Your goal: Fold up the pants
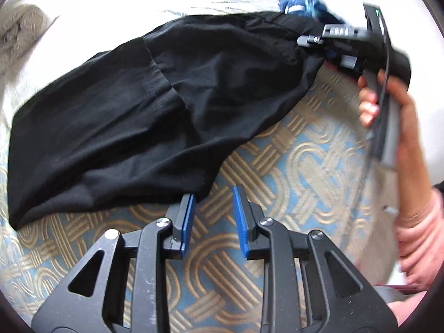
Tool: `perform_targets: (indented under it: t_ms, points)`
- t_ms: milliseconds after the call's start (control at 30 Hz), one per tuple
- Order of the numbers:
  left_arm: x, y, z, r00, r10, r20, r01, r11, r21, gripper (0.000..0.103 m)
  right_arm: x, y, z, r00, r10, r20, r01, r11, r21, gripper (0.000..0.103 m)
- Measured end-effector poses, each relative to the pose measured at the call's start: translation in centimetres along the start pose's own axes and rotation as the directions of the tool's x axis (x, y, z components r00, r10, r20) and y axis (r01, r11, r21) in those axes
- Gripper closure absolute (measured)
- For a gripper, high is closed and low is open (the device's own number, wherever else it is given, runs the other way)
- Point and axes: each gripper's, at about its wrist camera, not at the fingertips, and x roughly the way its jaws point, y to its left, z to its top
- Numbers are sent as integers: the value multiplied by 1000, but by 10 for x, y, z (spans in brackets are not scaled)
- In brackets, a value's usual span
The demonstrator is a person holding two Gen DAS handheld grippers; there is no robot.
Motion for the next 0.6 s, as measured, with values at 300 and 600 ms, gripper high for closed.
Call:
perform_targets:
  t_ms: [300,600]
  points:
    - [-54,79,28,978,-46,202,97,964,-248,74,-42,96,-15,989,48,137,2,941,-338,85]
    - [-47,143,13,982,42,182,40,903,-428,50,-35,242,-136,984,168,53,-56,581,-812,85]
